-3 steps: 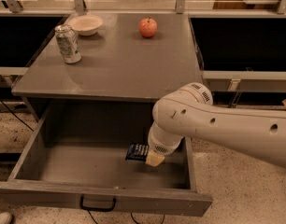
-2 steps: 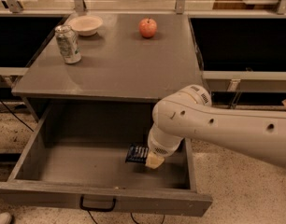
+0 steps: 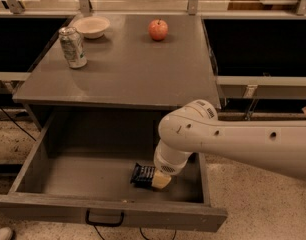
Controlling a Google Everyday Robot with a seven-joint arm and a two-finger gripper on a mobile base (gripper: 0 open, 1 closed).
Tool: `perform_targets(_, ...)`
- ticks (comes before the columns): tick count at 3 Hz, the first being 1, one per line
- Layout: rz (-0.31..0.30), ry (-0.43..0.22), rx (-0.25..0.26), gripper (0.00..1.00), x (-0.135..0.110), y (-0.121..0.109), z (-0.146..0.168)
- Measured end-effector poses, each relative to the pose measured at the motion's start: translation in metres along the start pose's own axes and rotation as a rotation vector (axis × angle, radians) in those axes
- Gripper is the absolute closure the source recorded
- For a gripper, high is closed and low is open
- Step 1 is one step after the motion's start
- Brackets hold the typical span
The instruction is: Place rxbar blueberry into top drawer
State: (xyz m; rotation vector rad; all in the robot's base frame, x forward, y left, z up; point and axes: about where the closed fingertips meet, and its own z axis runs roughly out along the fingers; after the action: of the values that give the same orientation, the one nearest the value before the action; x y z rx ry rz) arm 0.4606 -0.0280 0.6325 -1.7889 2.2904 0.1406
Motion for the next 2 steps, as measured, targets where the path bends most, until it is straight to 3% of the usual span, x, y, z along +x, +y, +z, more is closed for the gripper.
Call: perform_targets(2, -0.001, -0.008, -0.026, 1.00, -0.0021, 0.0069, 0.0106)
